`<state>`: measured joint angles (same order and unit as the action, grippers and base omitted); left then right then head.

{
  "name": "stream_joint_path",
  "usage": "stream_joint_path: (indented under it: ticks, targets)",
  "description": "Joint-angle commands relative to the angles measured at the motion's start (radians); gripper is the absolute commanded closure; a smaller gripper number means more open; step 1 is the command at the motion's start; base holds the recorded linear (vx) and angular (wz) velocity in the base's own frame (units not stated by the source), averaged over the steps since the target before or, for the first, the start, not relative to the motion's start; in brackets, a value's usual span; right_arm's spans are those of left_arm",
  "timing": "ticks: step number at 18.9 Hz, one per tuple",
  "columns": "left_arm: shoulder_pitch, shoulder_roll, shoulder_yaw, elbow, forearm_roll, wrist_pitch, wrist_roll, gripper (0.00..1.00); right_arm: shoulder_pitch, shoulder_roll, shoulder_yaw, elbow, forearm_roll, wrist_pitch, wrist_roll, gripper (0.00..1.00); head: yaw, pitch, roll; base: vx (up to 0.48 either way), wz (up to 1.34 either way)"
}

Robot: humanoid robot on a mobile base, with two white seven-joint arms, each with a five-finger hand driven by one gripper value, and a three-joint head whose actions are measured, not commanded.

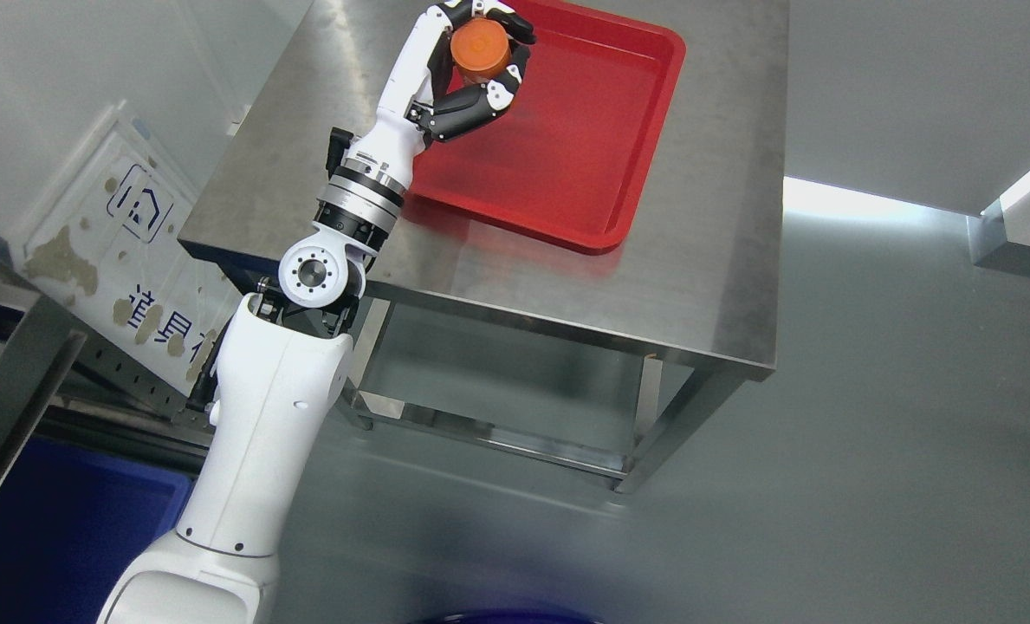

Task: Grab orange capacitor from left shelf to right desk
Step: 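Lower the capacitor into the red tray and open the left hand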

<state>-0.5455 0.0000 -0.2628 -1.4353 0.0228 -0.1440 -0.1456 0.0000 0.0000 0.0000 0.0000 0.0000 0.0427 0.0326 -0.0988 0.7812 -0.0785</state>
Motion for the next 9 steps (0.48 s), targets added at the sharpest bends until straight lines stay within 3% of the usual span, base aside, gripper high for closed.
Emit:
stream_joint_path:
  ticks: [1,9]
  targets:
    - [0.019,0.017,-0.105,0.067,0.002,0.021,0.001,0.97,-0.001,-0.017,-0.011,-0.034,0.003,0.000,0.000,0.00,0.0000,0.000,0.000,0.321,-0.01]
    - [0.036,0.017,-0.147,0.073,0.003,0.017,0.006,0.93,-0.001,-0.017,-0.011,-0.034,0.003,0.000,0.000,0.00,0.0000,0.000,0.000,0.223,-0.05]
